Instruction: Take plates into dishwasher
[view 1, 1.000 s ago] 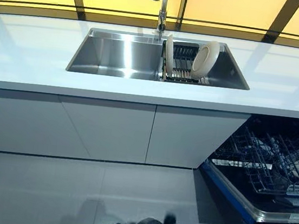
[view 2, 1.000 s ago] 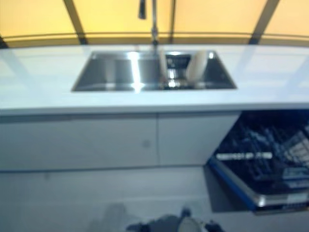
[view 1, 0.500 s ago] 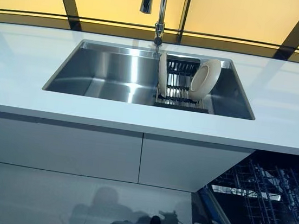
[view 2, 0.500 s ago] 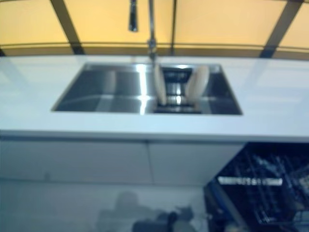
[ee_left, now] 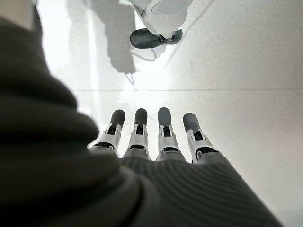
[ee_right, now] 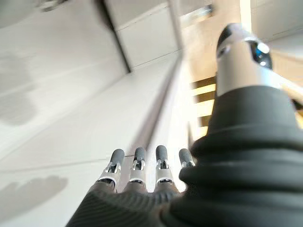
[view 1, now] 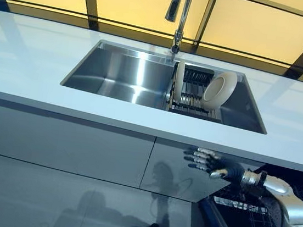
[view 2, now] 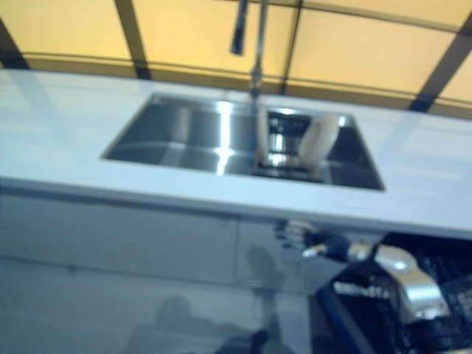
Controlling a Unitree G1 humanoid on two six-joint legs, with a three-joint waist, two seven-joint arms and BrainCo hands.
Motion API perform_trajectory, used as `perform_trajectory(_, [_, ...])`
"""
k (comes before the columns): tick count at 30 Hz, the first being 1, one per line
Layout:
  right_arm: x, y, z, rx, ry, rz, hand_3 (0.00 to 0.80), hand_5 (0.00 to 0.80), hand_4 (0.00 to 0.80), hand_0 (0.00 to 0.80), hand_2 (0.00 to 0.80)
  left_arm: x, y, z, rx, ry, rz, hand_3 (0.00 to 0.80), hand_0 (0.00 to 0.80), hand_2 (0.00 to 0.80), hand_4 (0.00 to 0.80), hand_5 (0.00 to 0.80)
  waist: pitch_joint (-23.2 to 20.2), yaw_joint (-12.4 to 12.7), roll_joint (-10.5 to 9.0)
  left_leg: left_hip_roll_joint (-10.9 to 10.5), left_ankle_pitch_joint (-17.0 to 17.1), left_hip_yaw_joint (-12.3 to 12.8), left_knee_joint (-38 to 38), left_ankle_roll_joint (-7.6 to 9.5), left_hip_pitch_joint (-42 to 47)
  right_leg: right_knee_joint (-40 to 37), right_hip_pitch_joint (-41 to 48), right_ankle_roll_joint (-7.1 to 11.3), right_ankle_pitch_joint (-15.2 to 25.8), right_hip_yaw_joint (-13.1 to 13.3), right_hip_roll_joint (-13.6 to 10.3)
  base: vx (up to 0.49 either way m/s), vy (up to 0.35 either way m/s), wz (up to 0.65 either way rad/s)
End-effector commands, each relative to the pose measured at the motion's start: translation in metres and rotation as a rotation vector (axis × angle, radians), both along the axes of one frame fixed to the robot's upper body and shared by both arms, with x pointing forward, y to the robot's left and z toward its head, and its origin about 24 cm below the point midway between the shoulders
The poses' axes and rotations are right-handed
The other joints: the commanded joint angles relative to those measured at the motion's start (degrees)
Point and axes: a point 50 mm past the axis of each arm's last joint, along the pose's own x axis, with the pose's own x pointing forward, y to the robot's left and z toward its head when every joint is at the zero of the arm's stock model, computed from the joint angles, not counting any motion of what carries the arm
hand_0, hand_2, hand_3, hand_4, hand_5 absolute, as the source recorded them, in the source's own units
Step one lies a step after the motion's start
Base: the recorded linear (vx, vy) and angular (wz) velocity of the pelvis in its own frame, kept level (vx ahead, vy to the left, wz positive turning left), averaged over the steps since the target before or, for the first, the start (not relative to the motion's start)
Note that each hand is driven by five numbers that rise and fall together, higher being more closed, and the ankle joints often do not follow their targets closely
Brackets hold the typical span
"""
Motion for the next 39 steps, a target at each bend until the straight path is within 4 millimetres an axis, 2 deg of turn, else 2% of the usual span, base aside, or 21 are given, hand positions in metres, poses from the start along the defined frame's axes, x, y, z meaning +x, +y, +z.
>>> perform_trajectory(1, [0.025,-0.003,0.070,0.247,-0.275,-0.076,0.000,0.000,0.000,0.000,0.000,0.003,0.008,0.003,0.030,0.003,-0.028,0.000,0.000,0.000,0.000,0.000,-0.6,-0.2,-0.73,-2.4,0.0,2.5,0.1,3.28,-0.2,-3.8,-0.8,11.10,7.7,0.6,-6.8,0.077,0.011,-0.11])
perform_trajectory(7, [0.041,-0.042,0.158,0.586,-0.493,-0.317,0.000,0.000,0.000,0.000,0.000,0.004,0.008,0.002,0.028,0.024,-0.069,0.000,0.000,0.000,0.000,0.000,-1.7,0.7,-0.23,-1.9,-0.5,2.9,0.0,2.91,0.5,-3.6,0.2,10.85,6.1,0.0,-6.4,0.046,0.000,-0.02])
perform_trajectory(8, [0.043,-0.046,0.166,0.617,-0.505,-0.354,0.000,0.000,0.000,0.000,0.000,0.005,0.008,0.002,0.027,0.025,-0.074,0.000,0.000,0.000,0.000,0.000,-1.7,0.7,-0.13,-2.0,-0.6,2.9,0.0,2.90,0.6,-3.4,0.2,10.87,6.0,0.1,-6.4,0.071,-0.002,-0.04])
perform_trajectory(10, [0.047,-0.068,0.190,0.714,-0.528,-0.528,0.000,0.000,0.000,0.000,0.000,0.005,0.007,0.002,0.027,0.032,-0.091,0.000,0.000,0.000,0.000,0.000,-2.0,0.9,0.08,-2.1,-0.9,2.6,0.0,2.85,1.2,-2.4,0.0,10.77,5.8,0.1,-6.4,0.077,-0.001,-0.07])
perform_trajectory(11, [0.048,-0.069,0.193,0.718,-0.530,-0.542,0.000,0.000,0.000,0.000,0.000,0.005,0.006,0.001,0.025,0.030,-0.091,0.000,0.000,0.000,0.000,0.000,-1.9,1.0,0.16,-2.1,-1.0,2.6,0.0,2.86,1.2,-2.3,-0.1,10.78,5.7,0.2,-6.4,0.106,-0.008,-0.09])
perform_trajectory(12, [0.048,-0.093,0.205,0.765,-0.546,-0.735,0.000,0.000,0.000,0.000,0.000,0.005,0.005,0.001,0.025,0.029,-0.101,0.000,0.000,0.000,0.000,0.000,-2.1,0.9,0.36,-2.3,-1.3,2.4,0.1,2.87,1.6,-1.4,-0.4,10.73,5.7,0.5,-6.5,0.079,-0.010,-0.06])
perform_trajectory(15, [0.048,-0.108,0.212,0.760,-0.551,-0.888,0.000,0.000,0.000,0.000,0.000,0.007,0.004,0.000,0.024,0.028,-0.109,0.000,0.000,0.000,0.000,0.000,-2.3,0.8,0.64,-2.3,-1.5,2.3,0.1,2.82,2.0,-0.8,-0.7,10.60,5.3,0.6,-6.3,0.076,-0.017,-0.03])
perform_trajectory(17, [0.043,-0.139,0.221,0.639,-0.557,-1.236,0.000,0.000,0.000,0.000,0.000,0.012,0.001,0.000,0.026,0.020,-0.103,0.000,0.000,0.000,0.000,0.000,-2.6,0.6,1.42,-1.6,-1.9,2.4,0.3,2.37,2.8,1.2,-0.7,9.82,2.3,0.2,-5.5,0.123,-0.045,-0.04])
perform_trajectory(20, [0.036,-0.165,0.234,0.502,-0.576,-1.486,0.000,0.000,0.000,0.000,0.000,0.019,0.001,0.001,0.026,-0.005,-0.037,0.000,0.000,0.000,0.000,0.000,-3.2,0.1,1.14,-0.8,-2.8,2.0,5.1,0.69,2.9,1.4,0.2,7.55,-0.5,0.7,-4.2,0.124,-0.095,-0.02])
perform_trajectory(21, [0.035,-0.172,0.235,0.471,-0.562,-1.545,0.000,0.000,0.000,0.000,0.000,0.020,0.001,0.000,0.023,-0.010,-0.010,0.000,0.000,0.000,0.000,0.000,-3.2,0.3,1.24,0.4,-1.5,1.9,9.3,-0.34,2.7,0.9,1.4,6.44,-1.4,0.8,-3.3,0.109,-0.130,-0.07])
perform_trajectory(22, [0.034,-0.176,0.237,0.460,-0.552,-1.596,0.000,0.000,0.000,0.000,0.000,0.020,0.000,0.000,0.019,-0.013,0.009,0.000,0.000,0.000,0.000,0.000,-3.1,0.6,0.94,1.5,3.1,1.1,17.0,-1.68,0.6,-0.5,3.2,4.83,-1.8,1.1,-2.4,0.093,-0.152,-0.05])
perform_trajectory(23, [0.035,-0.179,0.238,0.424,-0.540,-1.641,0.000,0.000,0.000,0.000,0.000,0.018,-0.002,-0.001,0.015,-0.015,0.023,0.000,0.000,0.000,0.000,0.000,-2.6,1.4,0.24,1.4,8.3,0.0,27.5,-2.71,-4.5,-2.0,5.3,3.08,-2.3,1.8,-1.7,0.041,-0.160,-0.06])
perform_trajectory(24, [0.036,-0.180,0.238,0.391,-0.542,-1.653,0.000,0.000,0.000,0.000,0.000,0.018,-0.004,-0.002,0.007,-0.019,0.022,0.000,0.000,0.000,0.000,0.000,-1.5,2.5,-1.07,-0.1,12.3,-0.8,37.8,-2.98,-13.2,-3.2,7.6,1.77,-2.4,2.5,-2.1,0.019,-0.112,-0.06])
perform_trajectory(25, [0.038,-0.178,0.238,0.368,-0.544,-1.643,0.000,0.000,0.000,0.000,0.000,0.018,-0.005,-0.002,0.001,-0.019,0.024,0.000,0.000,0.000,0.000,0.000,-0.5,3.5,-1.44,-0.7,13.3,-1.1,42.6,-3.15,-20.2,-3.8,9.3,1.08,-2.5,2.1,-2.1,0.037,-0.008,-0.19])
perform_trajectory(27, [0.047,-0.168,0.236,0.317,-0.542,-1.589,0.000,0.000,0.000,0.000,0.000,0.020,-0.008,-0.002,-0.011,-0.005,0.017,0.000,0.000,0.000,0.000,0.000,1.5,5.2,-0.85,-1.1,12.5,-0.1,35.3,-3.02,-25.2,-5.0,12.5,1.28,-3.4,1.8,-1.6,0.146,0.147,-0.52])
perform_trajectory(28, [0.054,-0.159,0.235,0.290,-0.543,-1.545,0.000,0.000,0.000,0.000,0.000,0.021,-0.007,-0.002,-0.010,-0.001,0.011,0.000,0.000,0.000,0.000,0.000,2.1,5.7,-0.07,0.4,12.8,1.4,22.1,-2.80,-23.5,-5.9,14.1,2.13,-4.0,2.0,-1.0,0.256,0.252,-0.67])
perform_trajectory(29, [0.061,-0.151,0.232,0.223,-0.541,-1.525,0.000,0.000,0.000,0.000,0.000,0.022,-0.005,-0.001,-0.005,0.000,-0.006,0.000,0.000,0.000,0.000,0.000,2.4,6.4,0.76,1.5,15.3,2.8,10.6,-2.99,-23.0,-6.5,15.6,2.79,-4.6,1.9,-0.2,0.253,0.233,-0.60])
perform_trajectory(30, [0.065,-0.146,0.233,0.178,-0.554,-1.521,0.000,0.000,0.000,0.000,0.000,0.024,-0.005,-0.001,-0.001,-0.001,-0.013,0.000,0.000,0.000,0.000,0.000,2.8,7.1,0.52,1.4,15.9,2.3,7.7,-2.62,-21.7,-6.3,16.7,3.06,-5.1,2.3,-0.9,0.197,0.184,-0.51])
perform_trajectory(32, [0.066,-0.140,0.235,0.186,-0.535,-1.478,0.000,0.000,0.000,0.000,0.000,0.028,-0.004,0.000,0.009,-0.003,-0.020,0.000,0.000,0.000,0.000,0.000,2.4,7.1,0.05,-0.4,12.8,2.1,7.8,-1.26,-20.2,-5.9,16.8,3.49,-6.0,2.0,-1.7,0.133,0.125,-0.58])
perform_trajectory(35, [0.064,-0.145,0.224,0.129,-0.490,-1.436,0.000,0.000,0.000,0.000,0.000,0.033,-0.003,0.002,0.018,-0.029,-0.013,0.000,0.000,0.000,0.000,0.000,0.4,6.0,0.43,-0.4,11.5,2.9,2.7,-0.43,-15.4,-5.9,15.1,5.29,-4.9,0.4,-3.5,0.110,0.117,-0.27])
perform_trajectory(39, [0.065,-0.139,0.224,0.170,-0.501,-1.363,0.000,0.000,0.000,0.000,0.000,0.041,0.005,0.006,0.046,-0.059,0.010,0.000,0.000,0.000,0.000,0.000,-0.6,5.8,0.04,-0.4,10.8,4.1,2.0,-0.02,-14.3,-7.5,14.3,6.09,-4.0,-0.1,-4.3,0.039,0.015,-0.09])
